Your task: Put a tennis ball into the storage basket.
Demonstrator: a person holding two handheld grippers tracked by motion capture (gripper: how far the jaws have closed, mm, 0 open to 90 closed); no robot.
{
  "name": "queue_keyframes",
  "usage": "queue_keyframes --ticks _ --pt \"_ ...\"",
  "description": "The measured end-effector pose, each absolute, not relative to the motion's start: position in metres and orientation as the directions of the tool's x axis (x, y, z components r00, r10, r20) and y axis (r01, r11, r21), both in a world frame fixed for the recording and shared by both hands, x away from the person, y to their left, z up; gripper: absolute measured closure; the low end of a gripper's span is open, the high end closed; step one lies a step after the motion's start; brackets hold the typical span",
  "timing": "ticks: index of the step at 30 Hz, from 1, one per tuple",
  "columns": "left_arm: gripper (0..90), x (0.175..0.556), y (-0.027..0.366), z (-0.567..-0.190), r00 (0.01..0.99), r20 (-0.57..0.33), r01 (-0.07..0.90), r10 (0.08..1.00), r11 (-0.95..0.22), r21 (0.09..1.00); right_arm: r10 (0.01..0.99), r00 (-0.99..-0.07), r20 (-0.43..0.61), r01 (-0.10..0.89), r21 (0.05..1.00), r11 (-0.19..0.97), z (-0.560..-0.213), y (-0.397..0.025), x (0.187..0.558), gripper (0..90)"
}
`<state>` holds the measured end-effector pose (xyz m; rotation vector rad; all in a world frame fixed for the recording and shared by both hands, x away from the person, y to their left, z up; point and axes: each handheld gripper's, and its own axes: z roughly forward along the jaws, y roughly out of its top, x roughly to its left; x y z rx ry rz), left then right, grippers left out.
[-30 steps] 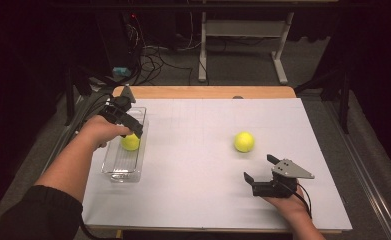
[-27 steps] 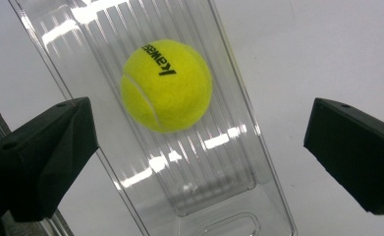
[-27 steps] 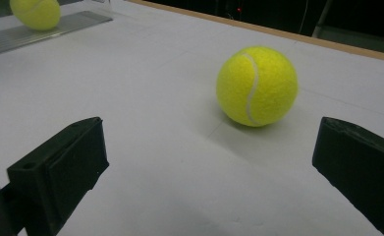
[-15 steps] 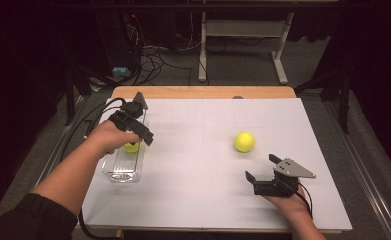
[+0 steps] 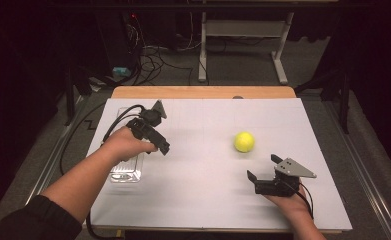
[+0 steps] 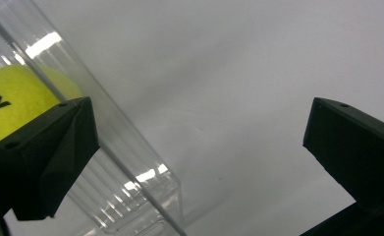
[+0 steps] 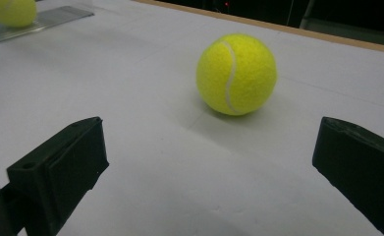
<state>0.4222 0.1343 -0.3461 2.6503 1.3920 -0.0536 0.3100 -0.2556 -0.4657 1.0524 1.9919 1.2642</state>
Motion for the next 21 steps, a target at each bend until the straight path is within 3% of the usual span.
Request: queue_keyframes --ticks 9,21 --pt "1.6 0.411 0.122 -0.351 0.599 -0.110 0.800 0.793 -0.588 0.118 0.847 -0.531 -0.034 0.326 0.914 0.241 -0.464 -0.251 0.316 0.0" --pt "1.8 0.404 0.115 -0.354 0.623 -0.105 0.782 0.776 -0.610 0.130 0.873 -0.486 -0.046 0.380 0.888 0.258 -0.458 -0.236 0.359 0.5"
